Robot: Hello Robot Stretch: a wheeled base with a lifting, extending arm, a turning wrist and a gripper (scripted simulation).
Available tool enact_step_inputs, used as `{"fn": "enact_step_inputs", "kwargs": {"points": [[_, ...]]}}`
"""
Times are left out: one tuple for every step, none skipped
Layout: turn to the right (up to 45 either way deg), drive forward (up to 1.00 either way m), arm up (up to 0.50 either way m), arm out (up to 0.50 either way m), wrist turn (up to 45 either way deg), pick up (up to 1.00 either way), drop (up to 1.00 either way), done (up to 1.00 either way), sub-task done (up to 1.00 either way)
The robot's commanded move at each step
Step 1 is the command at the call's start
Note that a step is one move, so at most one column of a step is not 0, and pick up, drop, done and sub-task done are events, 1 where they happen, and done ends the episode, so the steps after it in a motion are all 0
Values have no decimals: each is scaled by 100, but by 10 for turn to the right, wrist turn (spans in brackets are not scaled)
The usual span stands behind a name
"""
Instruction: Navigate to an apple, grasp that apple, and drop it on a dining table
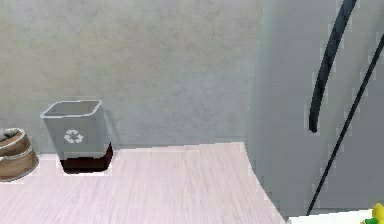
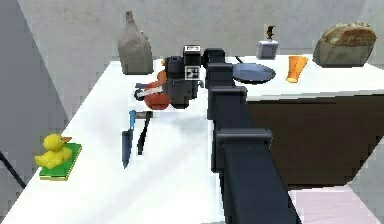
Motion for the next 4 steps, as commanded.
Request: {"fn": "enact_step_inputs", "kwargs": {"points": [[0,0,0,0,-450,0,0,0,0],[0,0,0,0,-450,0,0,0,0],[0,0,0,0,-120,0,0,0,0],[0,0,0,-30,0,0,0,0,0]]}}
